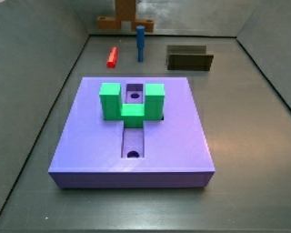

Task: Pick up the brown object. Move up. Move to above the board. Insert the brown object.
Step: Move to above the board.

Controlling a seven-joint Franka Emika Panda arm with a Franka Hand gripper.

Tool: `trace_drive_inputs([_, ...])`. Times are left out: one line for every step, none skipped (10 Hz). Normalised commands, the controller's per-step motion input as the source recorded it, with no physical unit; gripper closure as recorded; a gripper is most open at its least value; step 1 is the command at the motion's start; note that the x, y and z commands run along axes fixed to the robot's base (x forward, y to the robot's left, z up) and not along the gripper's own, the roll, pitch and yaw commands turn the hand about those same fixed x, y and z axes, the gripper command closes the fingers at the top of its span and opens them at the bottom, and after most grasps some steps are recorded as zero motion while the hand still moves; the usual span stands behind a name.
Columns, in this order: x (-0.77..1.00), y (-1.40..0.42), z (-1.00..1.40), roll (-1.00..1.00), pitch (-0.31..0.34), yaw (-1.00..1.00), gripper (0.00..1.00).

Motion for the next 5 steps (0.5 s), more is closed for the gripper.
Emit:
trace_drive_inputs([-0.02, 0.00, 1.40, -0.03, 0.015, -0.01, 1.00])
trace_drive_inputs([-0.06, -0.01, 1.40, 0.00, 0.022, -0.01, 1.00])
trace_drive_inputs([-0.01, 0.00, 1.40, 0.00, 0.011, 0.00, 1.00])
trace_drive_inputs([0.03, 0.01, 1.40, -0.01, 0.068, 0.00, 1.00])
trace_drive_inputs([0.02, 0.00, 0.90, -0.01, 0.083, 0.00, 1.00])
